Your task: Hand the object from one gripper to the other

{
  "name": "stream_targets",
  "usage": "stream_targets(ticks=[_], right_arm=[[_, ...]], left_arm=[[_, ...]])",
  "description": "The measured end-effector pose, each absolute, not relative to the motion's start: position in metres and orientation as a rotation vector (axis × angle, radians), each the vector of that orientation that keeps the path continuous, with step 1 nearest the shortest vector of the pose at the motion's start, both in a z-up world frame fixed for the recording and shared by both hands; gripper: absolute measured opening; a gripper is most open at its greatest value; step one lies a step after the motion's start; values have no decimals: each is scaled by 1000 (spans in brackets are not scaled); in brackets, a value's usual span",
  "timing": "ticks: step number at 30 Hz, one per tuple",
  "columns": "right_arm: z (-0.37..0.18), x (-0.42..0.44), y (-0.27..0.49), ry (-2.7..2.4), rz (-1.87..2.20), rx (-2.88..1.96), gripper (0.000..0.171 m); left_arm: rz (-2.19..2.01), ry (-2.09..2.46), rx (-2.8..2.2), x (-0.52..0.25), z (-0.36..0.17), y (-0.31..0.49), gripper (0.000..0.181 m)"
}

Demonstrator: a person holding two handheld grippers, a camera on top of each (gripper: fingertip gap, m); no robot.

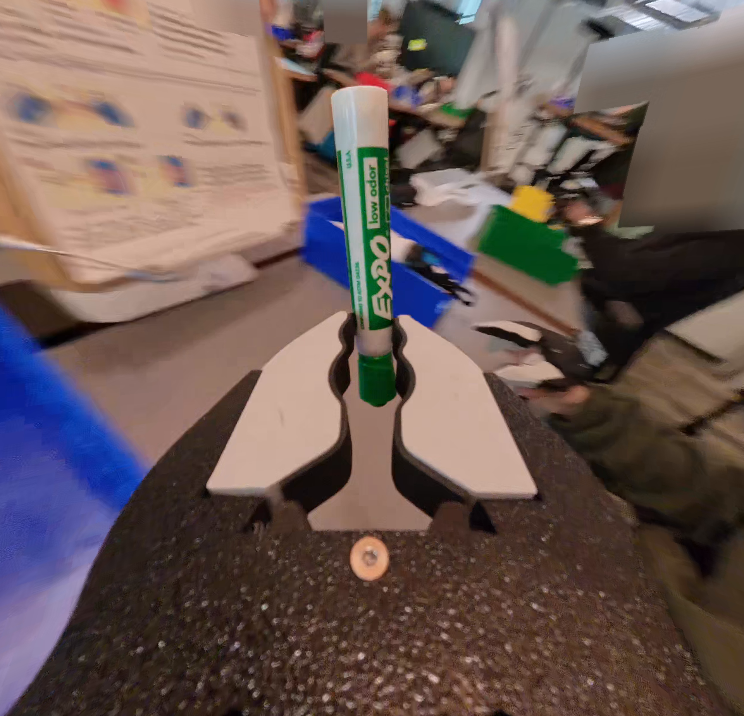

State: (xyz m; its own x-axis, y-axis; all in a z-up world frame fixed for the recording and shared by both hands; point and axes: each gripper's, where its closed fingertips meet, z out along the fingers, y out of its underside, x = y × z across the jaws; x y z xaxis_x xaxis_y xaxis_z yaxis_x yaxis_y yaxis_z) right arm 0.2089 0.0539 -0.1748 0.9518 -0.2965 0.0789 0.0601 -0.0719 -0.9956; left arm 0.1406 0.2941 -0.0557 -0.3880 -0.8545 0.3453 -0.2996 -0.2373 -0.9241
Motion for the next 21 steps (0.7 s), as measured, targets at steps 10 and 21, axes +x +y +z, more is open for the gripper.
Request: stream_targets(ticks=[10,21], right_arm=[[-101,110,34,-442,-526,-1646,73],[-166,97,55,-1058,-1174,-1775,53]], left_arm=[[-1235,2328,-796,106,-184,99,17],[-857,2605,-725,81,-212,73,17]])
